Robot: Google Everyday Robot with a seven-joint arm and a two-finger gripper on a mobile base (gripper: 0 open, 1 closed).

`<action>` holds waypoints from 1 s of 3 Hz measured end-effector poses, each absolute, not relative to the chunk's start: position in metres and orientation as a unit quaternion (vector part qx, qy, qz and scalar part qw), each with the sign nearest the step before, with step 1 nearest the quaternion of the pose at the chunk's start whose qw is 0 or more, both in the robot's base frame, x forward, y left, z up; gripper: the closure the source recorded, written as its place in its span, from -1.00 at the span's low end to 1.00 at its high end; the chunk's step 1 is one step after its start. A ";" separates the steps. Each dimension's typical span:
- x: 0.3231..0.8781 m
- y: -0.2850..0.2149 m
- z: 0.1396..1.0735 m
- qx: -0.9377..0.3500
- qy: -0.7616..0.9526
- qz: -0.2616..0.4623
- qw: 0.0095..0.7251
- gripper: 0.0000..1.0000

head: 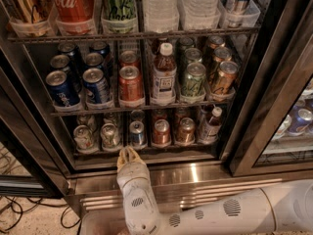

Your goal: Pick 7up can from bottom shelf of fridge

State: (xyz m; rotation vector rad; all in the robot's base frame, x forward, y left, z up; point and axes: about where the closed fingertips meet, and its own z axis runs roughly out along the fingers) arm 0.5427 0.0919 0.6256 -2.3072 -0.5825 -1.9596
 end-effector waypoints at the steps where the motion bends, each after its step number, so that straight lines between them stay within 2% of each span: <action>1: 0.543 0.105 0.624 -0.739 -0.202 -0.642 0.025 1.00; 3: 0.542 0.129 0.619 -0.721 -0.217 -0.658 0.014 1.00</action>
Offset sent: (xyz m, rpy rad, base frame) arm -0.0009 0.0402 -0.0027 -0.0606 -0.0842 0.0513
